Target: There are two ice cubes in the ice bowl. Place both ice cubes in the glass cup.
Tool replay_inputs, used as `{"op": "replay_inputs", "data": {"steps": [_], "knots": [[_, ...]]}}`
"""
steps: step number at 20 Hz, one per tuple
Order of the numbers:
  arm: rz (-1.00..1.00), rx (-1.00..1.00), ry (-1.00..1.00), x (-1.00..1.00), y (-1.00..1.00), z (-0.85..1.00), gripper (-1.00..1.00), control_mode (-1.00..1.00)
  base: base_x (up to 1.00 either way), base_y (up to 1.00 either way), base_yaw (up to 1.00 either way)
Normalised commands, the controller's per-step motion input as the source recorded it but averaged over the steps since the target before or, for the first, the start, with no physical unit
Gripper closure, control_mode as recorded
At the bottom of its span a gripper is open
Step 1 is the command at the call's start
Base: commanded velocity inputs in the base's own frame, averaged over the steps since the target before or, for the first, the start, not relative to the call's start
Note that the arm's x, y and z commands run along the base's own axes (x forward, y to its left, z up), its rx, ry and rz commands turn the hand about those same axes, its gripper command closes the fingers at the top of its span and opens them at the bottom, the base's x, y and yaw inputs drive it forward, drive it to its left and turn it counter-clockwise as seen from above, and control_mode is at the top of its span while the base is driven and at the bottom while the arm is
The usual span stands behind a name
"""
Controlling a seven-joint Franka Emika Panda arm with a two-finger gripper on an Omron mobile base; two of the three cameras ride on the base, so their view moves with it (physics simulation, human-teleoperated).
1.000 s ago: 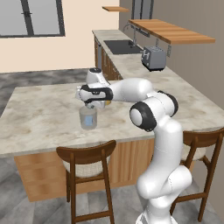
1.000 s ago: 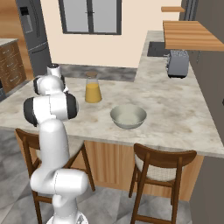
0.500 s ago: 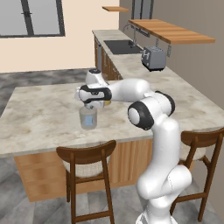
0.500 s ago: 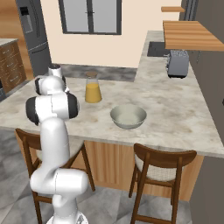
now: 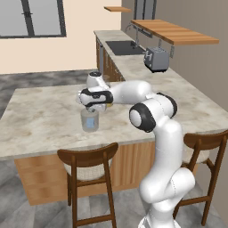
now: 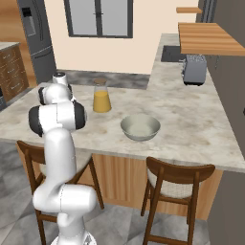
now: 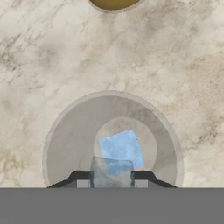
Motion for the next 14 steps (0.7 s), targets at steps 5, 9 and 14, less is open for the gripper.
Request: {"op": "replay_inputs", "data": {"steps": [5, 9, 14], "knots": [[0.00, 0.00, 0.00, 0.00, 0.00, 0.00, -1.00, -1.00, 0.00, 0.00, 0.00], [0.00, 0.00, 0.00, 0.00, 0.00, 0.04, -1.00, -1.00, 0.00, 0.00, 0.00], [0.00, 0.01, 0.00, -0.42, -0.02, 0.48, -1.00, -1.00, 0.00, 0.00, 0.00]]}}
